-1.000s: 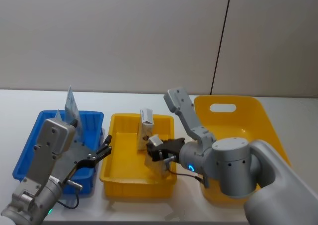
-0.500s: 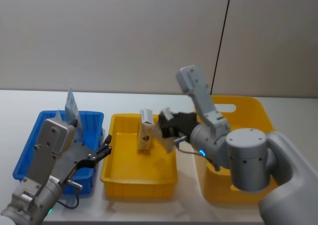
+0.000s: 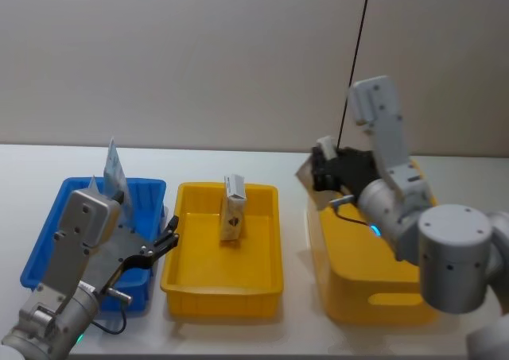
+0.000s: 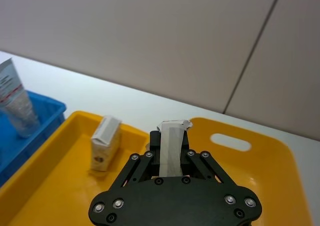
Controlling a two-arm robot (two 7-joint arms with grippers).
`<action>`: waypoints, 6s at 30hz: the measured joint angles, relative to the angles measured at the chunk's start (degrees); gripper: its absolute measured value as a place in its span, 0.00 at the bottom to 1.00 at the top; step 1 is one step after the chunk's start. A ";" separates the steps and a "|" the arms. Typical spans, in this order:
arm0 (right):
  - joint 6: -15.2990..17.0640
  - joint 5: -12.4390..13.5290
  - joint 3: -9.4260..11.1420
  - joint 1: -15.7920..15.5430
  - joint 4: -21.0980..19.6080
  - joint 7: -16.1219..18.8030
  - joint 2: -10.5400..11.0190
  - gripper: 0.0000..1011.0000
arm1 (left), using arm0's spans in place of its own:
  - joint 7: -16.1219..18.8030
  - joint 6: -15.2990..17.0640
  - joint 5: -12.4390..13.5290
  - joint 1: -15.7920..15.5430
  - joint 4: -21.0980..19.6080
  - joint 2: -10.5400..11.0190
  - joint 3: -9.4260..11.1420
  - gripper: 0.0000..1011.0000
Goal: Bimanual collaborative sorting of washing and personal care products
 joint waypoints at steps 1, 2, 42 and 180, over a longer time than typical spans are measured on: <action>0.05 -0.16 0.70 -0.77 -1.10 -0.66 0.24 0.17 | 0.00 0.00 0.00 0.00 0.00 0.00 0.00 0.99; 0.10 -0.22 1.23 -1.27 -1.84 -1.02 0.39 0.17 | 0.00 0.00 0.00 0.00 0.00 0.00 0.00 0.99; -9.65 0.84 17.54 -22.24 -13.45 -2.95 5.10 0.92 | 3.47 1.50 0.73 -1.73 3.20 -3.16 -2.08 0.99; -32.70 -1.31 11.21 -19.05 -5.93 16.96 9.98 0.99 | -21.37 -8.71 -9.68 -11.74 11.93 -13.66 -3.71 0.25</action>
